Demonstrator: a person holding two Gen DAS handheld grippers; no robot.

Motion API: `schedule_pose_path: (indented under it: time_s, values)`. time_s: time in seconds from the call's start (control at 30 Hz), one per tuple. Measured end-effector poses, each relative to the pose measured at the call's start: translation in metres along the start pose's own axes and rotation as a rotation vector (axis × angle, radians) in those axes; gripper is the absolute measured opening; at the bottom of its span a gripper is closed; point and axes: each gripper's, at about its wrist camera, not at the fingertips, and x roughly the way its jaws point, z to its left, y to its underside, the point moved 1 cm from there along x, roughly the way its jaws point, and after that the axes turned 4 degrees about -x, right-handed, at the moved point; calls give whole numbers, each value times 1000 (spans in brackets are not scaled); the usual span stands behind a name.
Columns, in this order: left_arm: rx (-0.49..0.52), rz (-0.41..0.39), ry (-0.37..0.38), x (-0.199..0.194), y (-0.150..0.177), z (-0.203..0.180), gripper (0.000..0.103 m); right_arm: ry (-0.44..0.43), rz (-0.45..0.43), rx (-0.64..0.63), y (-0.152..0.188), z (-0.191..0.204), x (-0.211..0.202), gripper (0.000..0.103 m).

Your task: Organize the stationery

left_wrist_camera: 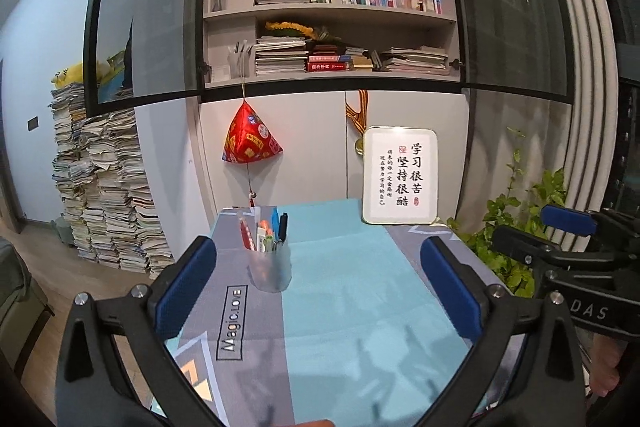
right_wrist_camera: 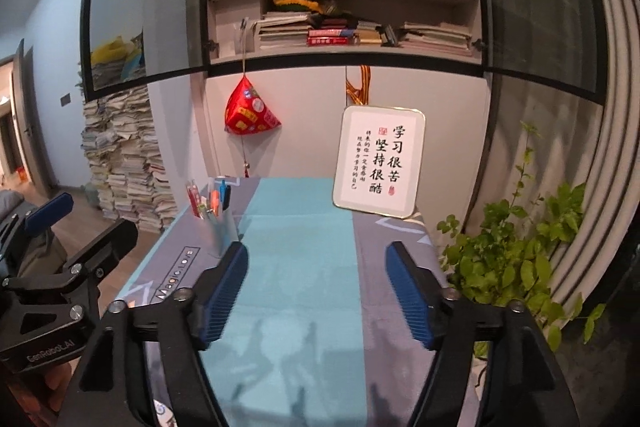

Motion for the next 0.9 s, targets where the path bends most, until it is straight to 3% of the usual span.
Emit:
schedule_pose_path:
  time_s: [0.3,0.9]
  values:
    - [-6,-26,-14,-14,-1,-3,102,-8,-46,-1,-1,-1,-17,75]
    - [-17,-52,-20,-16,-6,1,102,-20,-58,4,-4,2,-17,75]
